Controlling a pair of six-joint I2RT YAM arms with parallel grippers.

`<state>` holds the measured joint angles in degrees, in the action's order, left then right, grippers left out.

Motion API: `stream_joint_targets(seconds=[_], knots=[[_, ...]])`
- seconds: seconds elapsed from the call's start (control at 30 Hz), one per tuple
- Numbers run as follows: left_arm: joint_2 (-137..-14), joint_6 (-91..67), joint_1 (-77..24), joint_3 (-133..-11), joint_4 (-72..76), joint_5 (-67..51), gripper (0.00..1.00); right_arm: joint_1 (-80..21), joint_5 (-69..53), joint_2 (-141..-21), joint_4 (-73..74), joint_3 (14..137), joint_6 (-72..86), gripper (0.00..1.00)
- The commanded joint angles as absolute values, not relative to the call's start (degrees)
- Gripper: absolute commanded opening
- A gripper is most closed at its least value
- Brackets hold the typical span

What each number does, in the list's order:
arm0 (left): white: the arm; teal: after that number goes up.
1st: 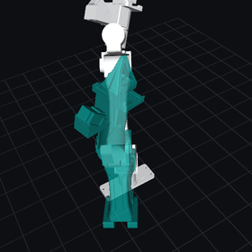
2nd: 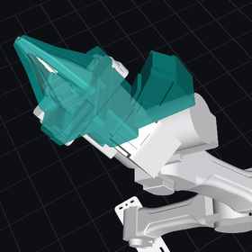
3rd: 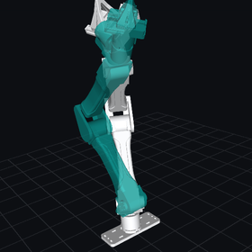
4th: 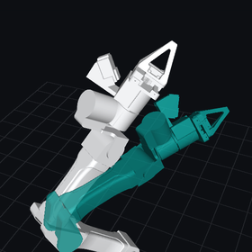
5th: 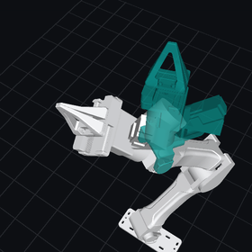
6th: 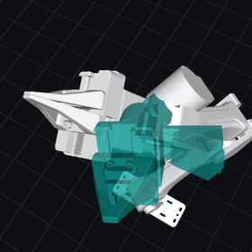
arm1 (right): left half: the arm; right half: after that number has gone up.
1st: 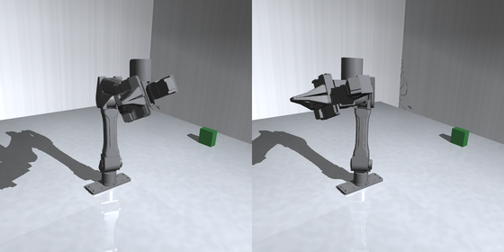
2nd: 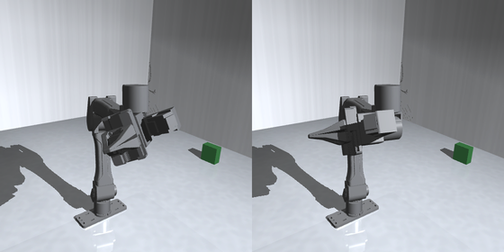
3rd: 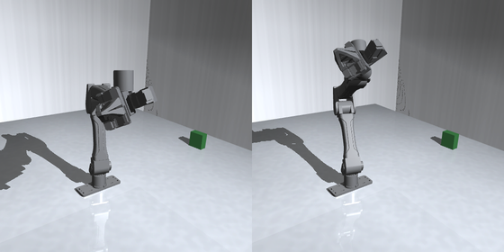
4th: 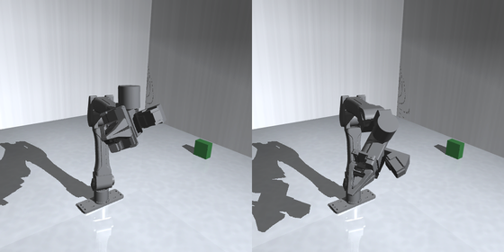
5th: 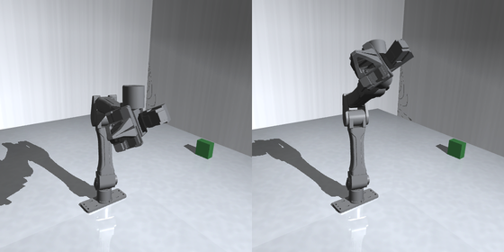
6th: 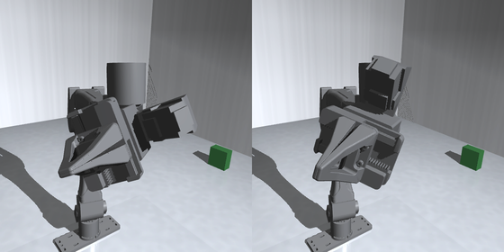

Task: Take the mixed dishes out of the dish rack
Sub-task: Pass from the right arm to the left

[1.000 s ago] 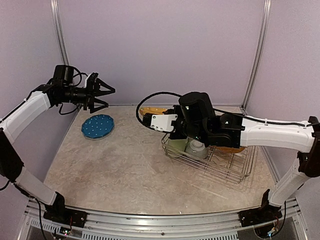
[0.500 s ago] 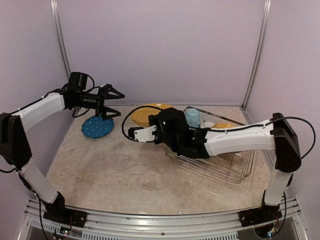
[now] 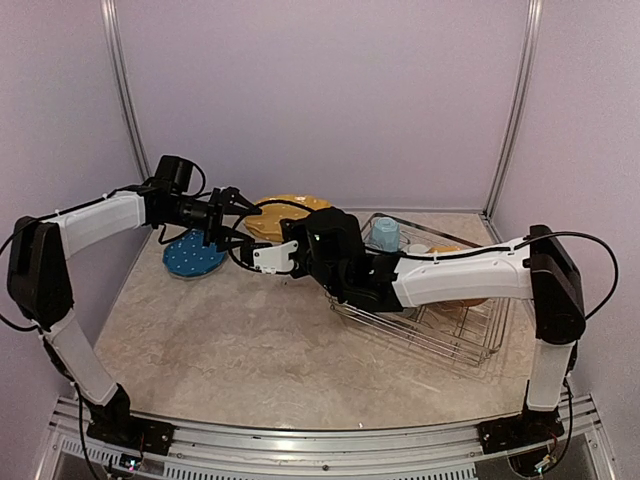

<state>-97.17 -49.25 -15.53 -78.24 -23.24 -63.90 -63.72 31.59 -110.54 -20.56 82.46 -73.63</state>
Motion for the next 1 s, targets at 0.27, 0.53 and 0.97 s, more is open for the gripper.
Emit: stream_joint_targets(seconds=[0.27,0.53,0.97], knots=[[-97.9,-51.6,-16.0,-76.6,-18.7,-66.6,0.41,-64.0,30.4,-111.8,-30.6,86.0,-71.9,0.0],[-97.0,-51.8,-14.9,-75.9,-18.0,-65.6,0.15,-64.2,31.2,-112.5,-31.6,85.5,-71.6,0.09],[-93.6,-53.0,-6.9,-74.1,-14.3,-64.4,0.0,-64.2,28.3,-109.6,-23.2,82.7,-65.7,0.92]])
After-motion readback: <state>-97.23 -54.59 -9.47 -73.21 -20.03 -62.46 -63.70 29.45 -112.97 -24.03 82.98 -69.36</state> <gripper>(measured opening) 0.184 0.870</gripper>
